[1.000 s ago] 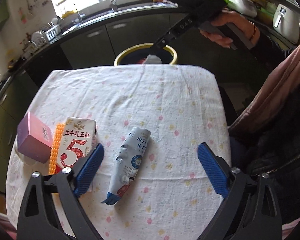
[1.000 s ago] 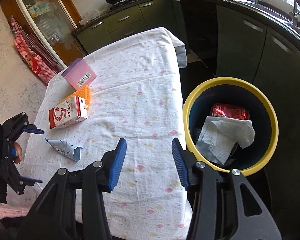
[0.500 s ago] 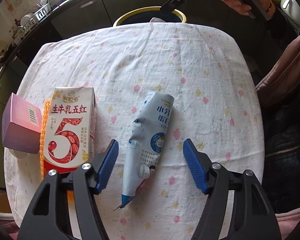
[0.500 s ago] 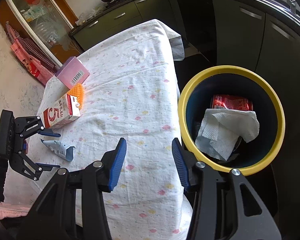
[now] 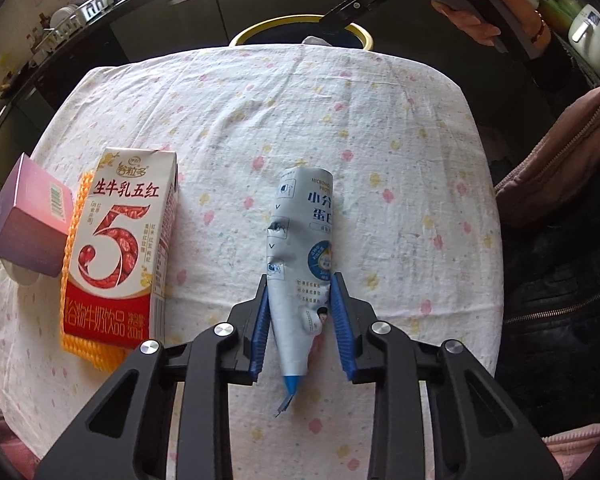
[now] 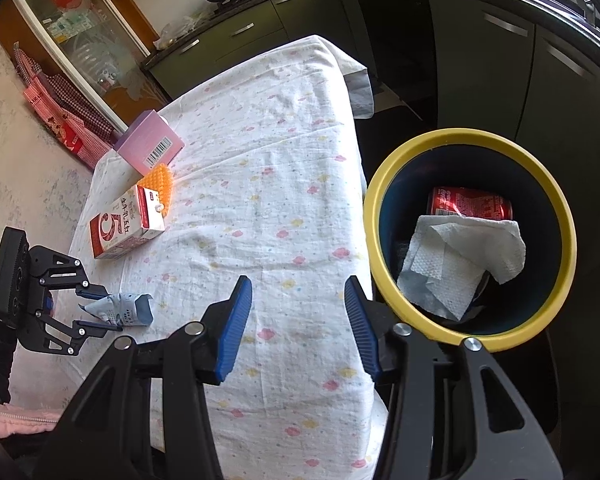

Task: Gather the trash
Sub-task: 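Grasp the squeezed white milk-drink pouch with the left gripper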

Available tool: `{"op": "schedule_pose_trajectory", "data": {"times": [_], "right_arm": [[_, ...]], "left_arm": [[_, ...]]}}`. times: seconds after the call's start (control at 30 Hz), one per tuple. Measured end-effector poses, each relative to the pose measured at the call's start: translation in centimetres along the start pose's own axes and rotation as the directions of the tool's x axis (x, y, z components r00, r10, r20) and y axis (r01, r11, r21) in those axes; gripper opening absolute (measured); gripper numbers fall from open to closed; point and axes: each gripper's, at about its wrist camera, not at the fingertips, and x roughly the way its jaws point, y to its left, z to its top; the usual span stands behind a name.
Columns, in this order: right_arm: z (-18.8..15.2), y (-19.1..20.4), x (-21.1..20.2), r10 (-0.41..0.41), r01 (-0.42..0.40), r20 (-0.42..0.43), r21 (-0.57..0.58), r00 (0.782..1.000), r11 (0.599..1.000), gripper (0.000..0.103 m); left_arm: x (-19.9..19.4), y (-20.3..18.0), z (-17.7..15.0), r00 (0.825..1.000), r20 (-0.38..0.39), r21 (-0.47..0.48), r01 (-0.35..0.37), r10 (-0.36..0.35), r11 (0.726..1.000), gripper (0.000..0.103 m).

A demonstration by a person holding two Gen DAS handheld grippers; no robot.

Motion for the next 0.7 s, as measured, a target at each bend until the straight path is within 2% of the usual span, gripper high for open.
{"op": "schedule_pose_trajectory", "data": {"times": [0.17,0.37,0.53,0.7], "right_arm": [[-0.1,0.1,-0.4,-0.005,0.005,0.008,-0.001,1.000,1.000,0.046],[-0.5,-0.2,-1.3,-0.036,0.036,0.028,0.000,0.999,0.999,0.046],[-1.4,-1.5,-2.4,-0.059,0.058,0.049,0.030,0.997,0.998,0.046],[-2.6,-4.2,-4.2,-0.088,0.080,0.085,0.096,0.992,0.992,0.046]], "left_arm": [[-0.3,-0.4,-0.5,0.998,0.004,-0.048,-0.059,0.059,0.997,0.029],[-1.8,-0.1,0.4,0.996,0.026,-0.103,-0.088,0.091,0.991,0.029],[-3.7,-0.2,3.6,0.992,0.080,-0.103,-0.085,0.093,0.991,0.029],[-4.6,-0.7,8.6,0.990,0.125,-0.018,-0.070,0.072,0.997,0.029]]}}
